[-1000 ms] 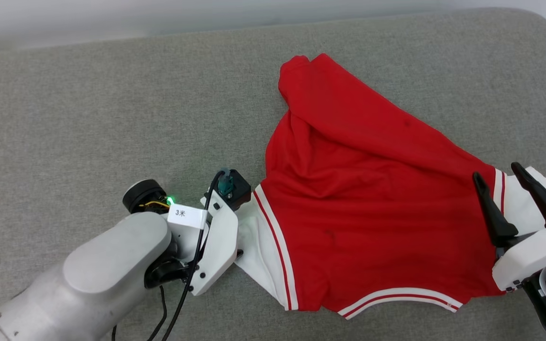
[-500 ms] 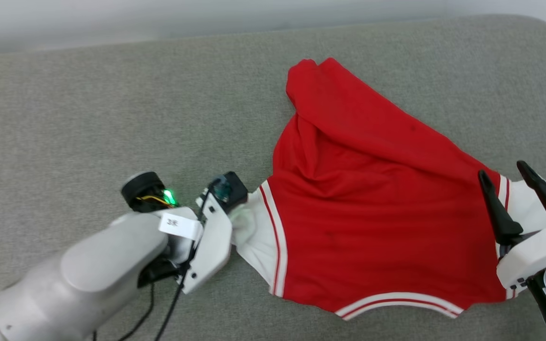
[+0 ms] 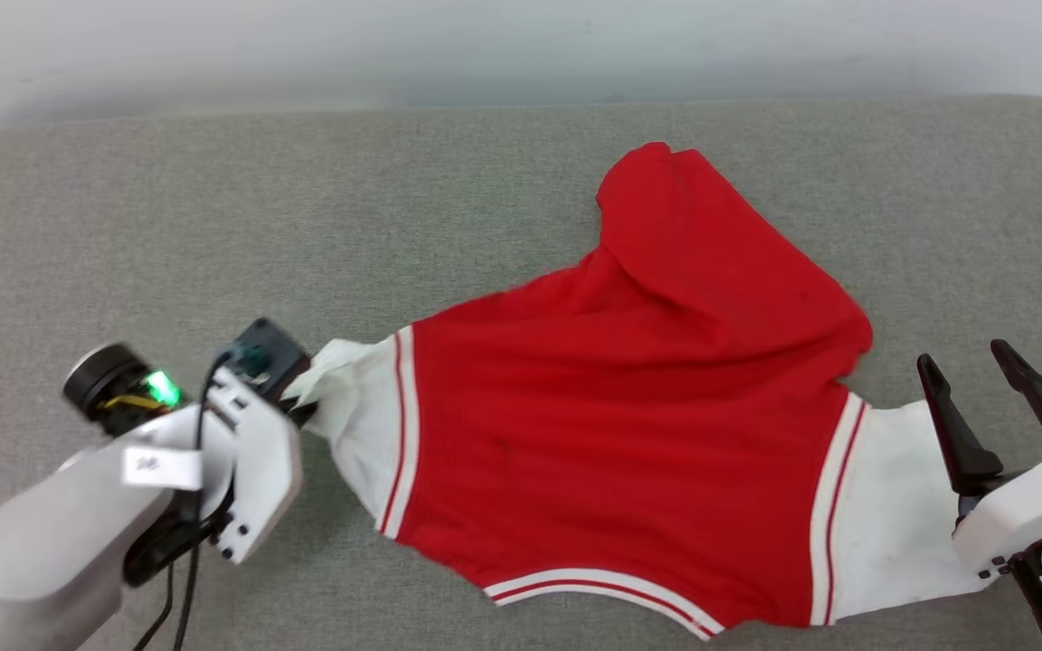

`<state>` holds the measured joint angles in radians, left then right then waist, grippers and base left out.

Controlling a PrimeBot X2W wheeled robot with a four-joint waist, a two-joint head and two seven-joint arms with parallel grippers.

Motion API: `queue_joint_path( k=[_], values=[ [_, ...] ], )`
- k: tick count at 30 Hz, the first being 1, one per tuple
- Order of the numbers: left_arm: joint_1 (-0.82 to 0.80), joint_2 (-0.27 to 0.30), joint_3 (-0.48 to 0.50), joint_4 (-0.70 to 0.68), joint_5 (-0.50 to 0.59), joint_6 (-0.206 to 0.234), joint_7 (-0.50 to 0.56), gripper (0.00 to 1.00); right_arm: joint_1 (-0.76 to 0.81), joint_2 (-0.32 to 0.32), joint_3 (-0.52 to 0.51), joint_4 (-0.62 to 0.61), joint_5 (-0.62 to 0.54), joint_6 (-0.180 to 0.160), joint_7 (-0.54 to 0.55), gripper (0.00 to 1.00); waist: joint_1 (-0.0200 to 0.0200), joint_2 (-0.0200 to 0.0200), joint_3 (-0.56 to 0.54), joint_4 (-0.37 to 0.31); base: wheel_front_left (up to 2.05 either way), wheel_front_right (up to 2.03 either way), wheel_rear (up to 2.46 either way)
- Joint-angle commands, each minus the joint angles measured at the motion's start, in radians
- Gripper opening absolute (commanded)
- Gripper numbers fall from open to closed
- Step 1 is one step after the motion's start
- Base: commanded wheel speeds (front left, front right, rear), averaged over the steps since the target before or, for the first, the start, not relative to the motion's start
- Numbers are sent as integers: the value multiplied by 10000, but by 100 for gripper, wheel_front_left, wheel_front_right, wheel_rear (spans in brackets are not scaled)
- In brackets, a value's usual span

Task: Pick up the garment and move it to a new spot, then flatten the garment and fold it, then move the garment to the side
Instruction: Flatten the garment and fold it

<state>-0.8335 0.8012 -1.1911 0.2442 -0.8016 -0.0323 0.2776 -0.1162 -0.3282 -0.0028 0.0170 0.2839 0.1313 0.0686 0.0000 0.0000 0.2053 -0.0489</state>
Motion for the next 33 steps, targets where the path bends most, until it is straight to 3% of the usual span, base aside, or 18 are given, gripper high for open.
queue_joint_path(
  k=[1,9,14,19,20,21,25,33],
  values=[
    [361,205,122,18,-216,204,-191,0,135,22,-48,-30,90,-12,4,100,0,0,-26,93,0,0,0],
    [1740,1236,358,559,-977,902,-806,0,245,-71,-93,-43,125,-12,44,100,0,0,-56,252,0,0,0],
    [2519,1284,427,1276,-1592,1032,-1122,0,289,-89,-105,12,161,-12,62,100,0,0,-48,297,0,0,0],
    [2892,838,521,1925,-2065,947,-1387,0,308,-128,-108,47,167,-12,101,100,0,0,-109,373,0,0,0],
    [2886,759,556,2018,-2062,993,-1478,11,321,-121,-111,46,165,-12,105,100,0,0,-140,397,0,0,0],
    [2849,677,607,2104,-2054,1062,-1596,100,343,-111,-116,46,160,-12,124,100,0,0,-182,422,0,0,0],
    [2696,473,782,2227,-2077,1095,-2001,100,452,-38,-110,29,170,-12,159,100,0,0,-392,520,0,0,0],
    [2174,1087,1251,1316,-2503,1193,-1621,100,709,110,-177,-11,135,-12,125,100,0,0,-686,679,0,0,0]
  ],
)
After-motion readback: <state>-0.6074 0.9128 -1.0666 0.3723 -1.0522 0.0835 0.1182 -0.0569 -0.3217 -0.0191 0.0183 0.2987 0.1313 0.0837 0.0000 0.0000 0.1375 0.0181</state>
